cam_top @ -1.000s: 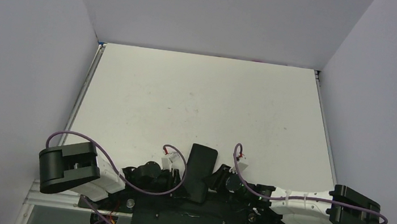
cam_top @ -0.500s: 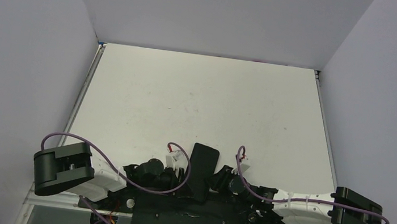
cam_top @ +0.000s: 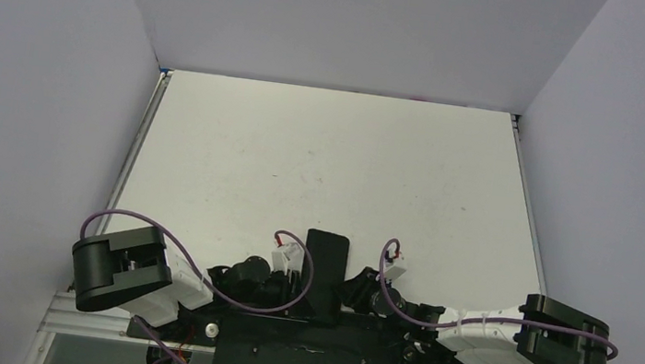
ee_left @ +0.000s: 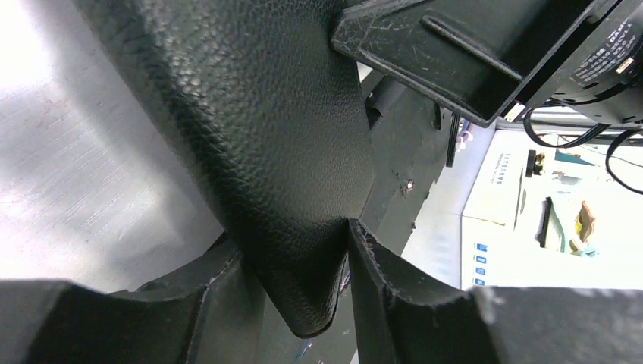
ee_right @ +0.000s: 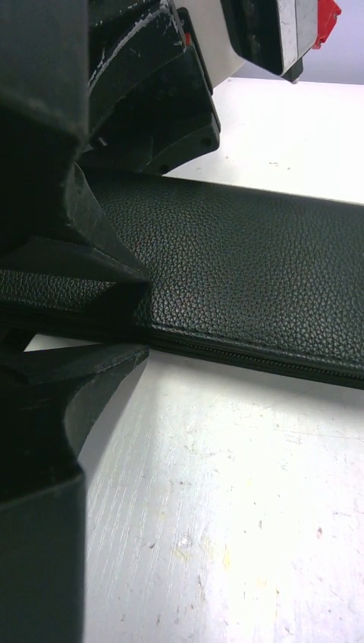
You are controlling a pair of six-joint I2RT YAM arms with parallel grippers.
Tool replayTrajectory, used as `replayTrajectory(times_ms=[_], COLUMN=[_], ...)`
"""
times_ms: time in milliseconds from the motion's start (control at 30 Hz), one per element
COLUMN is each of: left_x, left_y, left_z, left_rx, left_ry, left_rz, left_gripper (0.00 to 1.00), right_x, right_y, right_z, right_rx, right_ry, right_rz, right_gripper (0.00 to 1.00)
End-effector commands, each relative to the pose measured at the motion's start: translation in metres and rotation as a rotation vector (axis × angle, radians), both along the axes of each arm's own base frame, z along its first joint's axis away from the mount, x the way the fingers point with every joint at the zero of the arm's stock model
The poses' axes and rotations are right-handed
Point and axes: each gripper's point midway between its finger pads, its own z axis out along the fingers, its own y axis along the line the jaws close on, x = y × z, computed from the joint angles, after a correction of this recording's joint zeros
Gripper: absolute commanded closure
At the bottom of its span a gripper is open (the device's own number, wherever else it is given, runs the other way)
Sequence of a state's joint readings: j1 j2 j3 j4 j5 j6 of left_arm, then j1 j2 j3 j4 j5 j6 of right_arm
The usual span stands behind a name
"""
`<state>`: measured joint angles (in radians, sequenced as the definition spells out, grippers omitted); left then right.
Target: Sort the hair-cutting tools
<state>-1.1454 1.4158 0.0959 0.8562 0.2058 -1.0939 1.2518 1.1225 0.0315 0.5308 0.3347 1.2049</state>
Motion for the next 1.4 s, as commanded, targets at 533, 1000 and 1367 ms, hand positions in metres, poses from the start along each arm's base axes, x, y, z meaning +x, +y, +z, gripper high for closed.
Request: replayTrajectory(times_ms=[533, 1000, 1367], left_x=[0.045, 0.092, 0.050], left_y=[-0.032, 0.040, 0.044], left_z=[0.160, 0.272, 0.312], left_rx=[-0.461, -0.497, -0.657], left_ry=[-0.261, -0.490, -0.506], left_rz=[0.072, 0.134, -0.104], left_gripper=[1.00, 1.00, 1.00], right_x=[-0.027, 0.029, 0.053], right_y=[0.008, 0.006, -0.002], right_z=[0.070, 0.235, 0.337], right_rx=[0.118, 0.319, 0.393], right_ry=[-0.081, -0.364, -0.526], right_rz=[0.194, 0.285, 0.359], right_gripper=[0.38, 0.27, 0.26])
